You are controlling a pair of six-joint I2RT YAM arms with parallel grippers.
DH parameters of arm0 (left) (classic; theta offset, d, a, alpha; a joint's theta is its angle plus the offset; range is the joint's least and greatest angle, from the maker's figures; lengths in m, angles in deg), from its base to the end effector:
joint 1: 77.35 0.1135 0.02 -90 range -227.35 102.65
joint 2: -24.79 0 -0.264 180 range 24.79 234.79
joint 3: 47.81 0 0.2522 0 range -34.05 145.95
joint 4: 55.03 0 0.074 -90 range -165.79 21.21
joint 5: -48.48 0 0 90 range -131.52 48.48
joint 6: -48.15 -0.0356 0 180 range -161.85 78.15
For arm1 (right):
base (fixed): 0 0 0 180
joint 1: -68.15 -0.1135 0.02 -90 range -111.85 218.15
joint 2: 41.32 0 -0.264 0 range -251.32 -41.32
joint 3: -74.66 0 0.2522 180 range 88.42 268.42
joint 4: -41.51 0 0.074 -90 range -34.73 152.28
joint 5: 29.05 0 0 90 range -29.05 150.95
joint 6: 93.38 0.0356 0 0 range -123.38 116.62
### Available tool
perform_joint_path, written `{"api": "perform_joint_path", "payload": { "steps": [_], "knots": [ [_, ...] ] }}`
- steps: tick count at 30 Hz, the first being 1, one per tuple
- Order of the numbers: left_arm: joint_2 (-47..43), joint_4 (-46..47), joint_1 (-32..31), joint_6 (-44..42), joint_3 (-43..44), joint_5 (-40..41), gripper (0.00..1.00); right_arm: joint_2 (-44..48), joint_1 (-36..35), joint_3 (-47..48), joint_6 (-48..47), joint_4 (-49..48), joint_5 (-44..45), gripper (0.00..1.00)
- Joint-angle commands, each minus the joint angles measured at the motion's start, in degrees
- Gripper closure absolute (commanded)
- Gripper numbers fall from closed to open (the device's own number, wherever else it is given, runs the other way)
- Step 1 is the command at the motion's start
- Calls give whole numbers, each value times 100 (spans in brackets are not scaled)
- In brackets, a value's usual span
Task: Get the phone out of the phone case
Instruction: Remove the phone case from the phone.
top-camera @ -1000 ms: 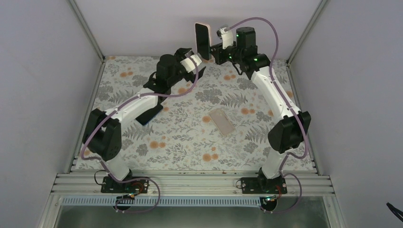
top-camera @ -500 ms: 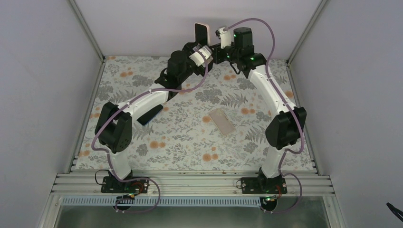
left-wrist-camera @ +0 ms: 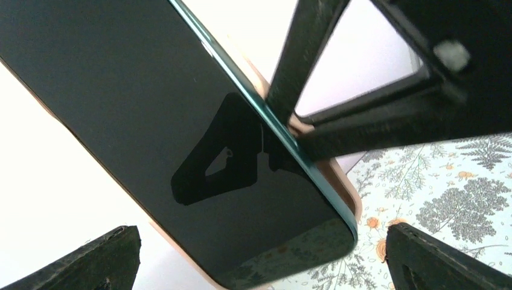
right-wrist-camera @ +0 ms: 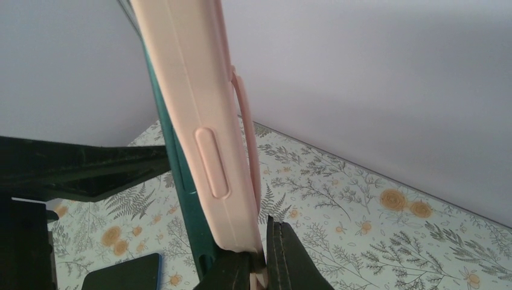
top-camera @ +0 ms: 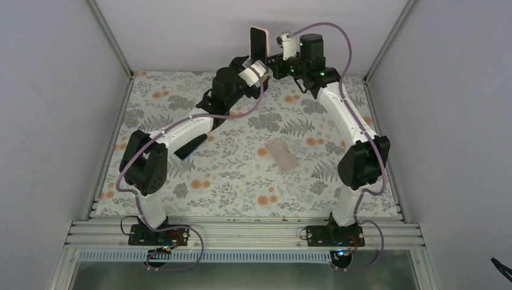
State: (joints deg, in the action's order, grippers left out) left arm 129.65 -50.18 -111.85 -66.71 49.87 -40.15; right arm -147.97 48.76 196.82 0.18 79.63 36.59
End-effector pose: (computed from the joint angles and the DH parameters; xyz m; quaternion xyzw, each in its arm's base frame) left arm 0.3692 -0.2527 0.3327 0.3500 0.6308 -0.0496 0.6908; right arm 0.4073 0.1589 0.3930 -0.2279 0.7894 0.2799 0.4965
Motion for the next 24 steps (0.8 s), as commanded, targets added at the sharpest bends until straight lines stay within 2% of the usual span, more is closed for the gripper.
{"api": "perform_joint_path", "payload": {
  "steps": [1,7,24],
  "knots": [
    [-186,374,39,-54,-232,145,0,236,50,83,125,-498,-136,96],
    [-277,658,80,-16,-437,370,0,256,48,59,135,-488,-200,96],
    [-148,297,145,173,4,130,0,206,50,118,151,-493,-252,97]
  ]
}}
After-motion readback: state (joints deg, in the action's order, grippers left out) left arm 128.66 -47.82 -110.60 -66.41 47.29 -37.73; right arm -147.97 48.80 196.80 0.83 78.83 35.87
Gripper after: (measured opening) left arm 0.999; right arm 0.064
